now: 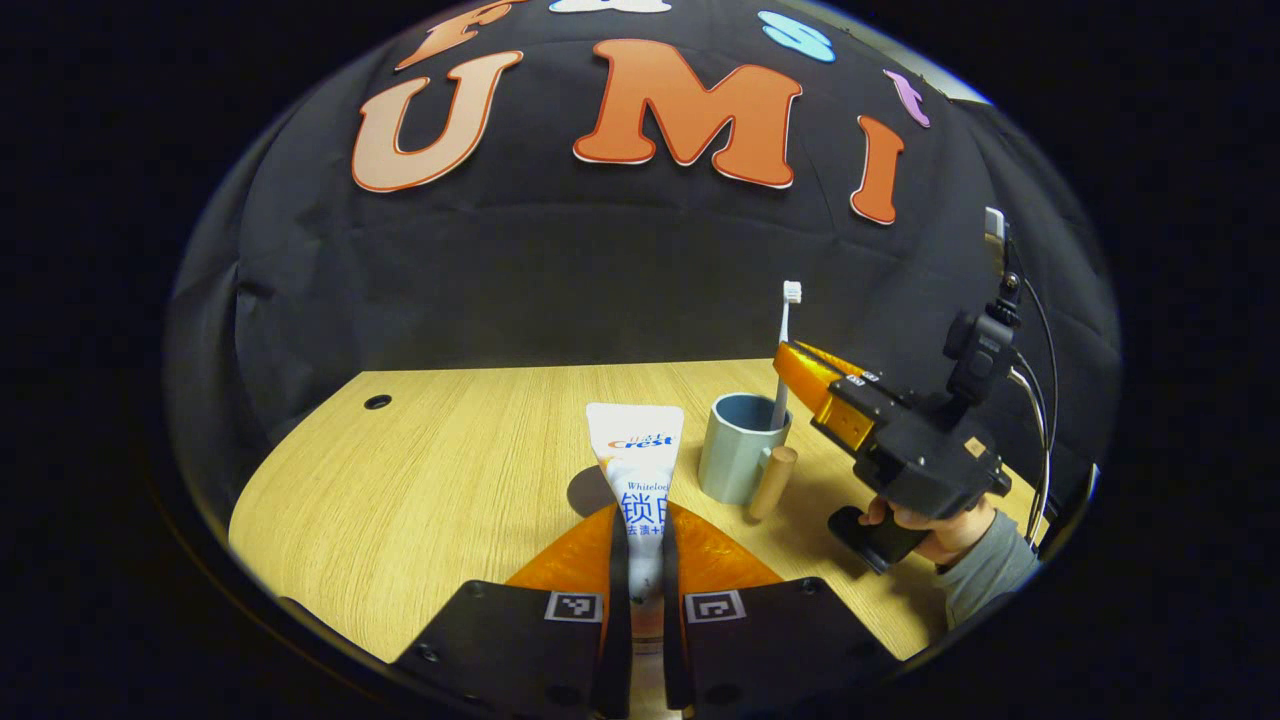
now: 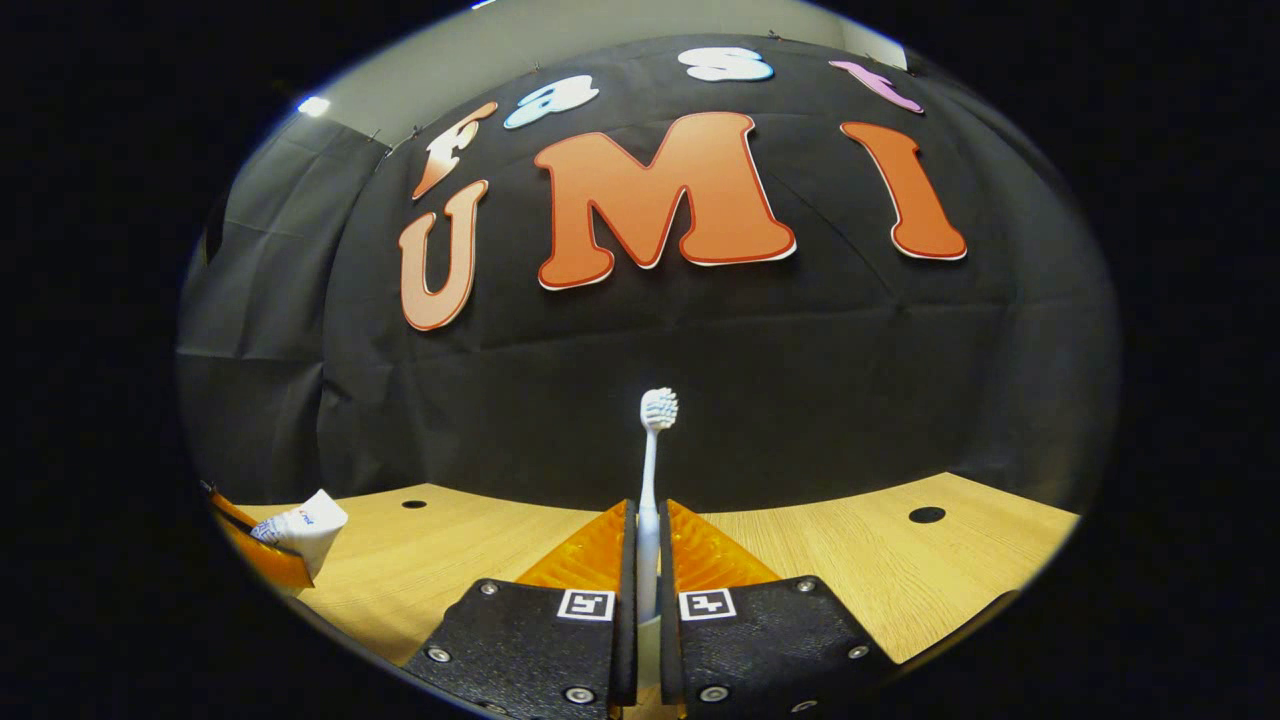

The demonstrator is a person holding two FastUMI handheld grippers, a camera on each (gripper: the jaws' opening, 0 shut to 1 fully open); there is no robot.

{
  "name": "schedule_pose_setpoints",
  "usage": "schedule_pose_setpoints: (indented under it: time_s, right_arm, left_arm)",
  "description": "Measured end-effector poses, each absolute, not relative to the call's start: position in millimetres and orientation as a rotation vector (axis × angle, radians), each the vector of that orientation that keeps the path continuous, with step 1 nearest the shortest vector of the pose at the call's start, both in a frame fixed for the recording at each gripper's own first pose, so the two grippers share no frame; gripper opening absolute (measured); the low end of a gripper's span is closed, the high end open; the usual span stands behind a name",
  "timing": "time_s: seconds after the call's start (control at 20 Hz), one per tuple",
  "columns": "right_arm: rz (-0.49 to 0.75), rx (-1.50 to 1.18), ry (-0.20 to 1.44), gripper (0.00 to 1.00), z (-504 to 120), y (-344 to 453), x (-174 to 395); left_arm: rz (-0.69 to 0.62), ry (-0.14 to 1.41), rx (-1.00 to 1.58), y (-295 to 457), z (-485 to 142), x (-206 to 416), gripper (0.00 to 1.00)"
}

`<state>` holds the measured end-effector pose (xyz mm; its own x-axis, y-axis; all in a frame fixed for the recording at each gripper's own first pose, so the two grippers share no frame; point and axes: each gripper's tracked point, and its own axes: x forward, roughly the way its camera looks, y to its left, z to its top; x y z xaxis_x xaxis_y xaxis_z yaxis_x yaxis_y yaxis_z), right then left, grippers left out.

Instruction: Put the toothbrush and toothpaste on the desktop into the cup, then pick up the cup and place it on the coaster on the desktop.

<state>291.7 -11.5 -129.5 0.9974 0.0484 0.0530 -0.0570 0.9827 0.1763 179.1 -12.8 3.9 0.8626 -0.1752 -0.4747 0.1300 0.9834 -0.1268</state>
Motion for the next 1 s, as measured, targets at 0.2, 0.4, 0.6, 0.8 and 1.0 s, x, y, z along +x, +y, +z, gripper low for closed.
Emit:
schedule_pose_setpoints:
  time_s: [0.2, 0.4, 0.6, 0.8, 1.0]
  right_arm:
    - [0.052, 0.169, -0.017, 0.09, -138.9, -11.0, 278.3]
    - [0.055, 0.190, 0.003, 0.10, -143.4, -13.2, 271.6]
    - [0.067, 0.196, 0.004, 0.11, -139.7, -16.6, 262.8]
    - [0.115, 0.177, 0.048, 0.29, -152.8, -13.4, 247.7]
    - [0.117, 0.147, 0.080, 0.47, -168.4, -15.7, 232.8]
  left_arm:
    - [-0.206, 0.487, -0.123, -32.9, 9.5, 208.0, 0.16]
    - [-0.214, 0.428, -0.120, -41.1, 21.3, 237.3, 0.16]
    - [-0.210, 0.315, -0.146, -49.9, 40.7, 269.0, 0.16]
    - [-0.220, 0.200, -0.178, -62.7, 65.2, 287.7, 0.16]
    - [-0.250, 0.180, -0.239, -77.6, 68.7, 292.0, 0.16]
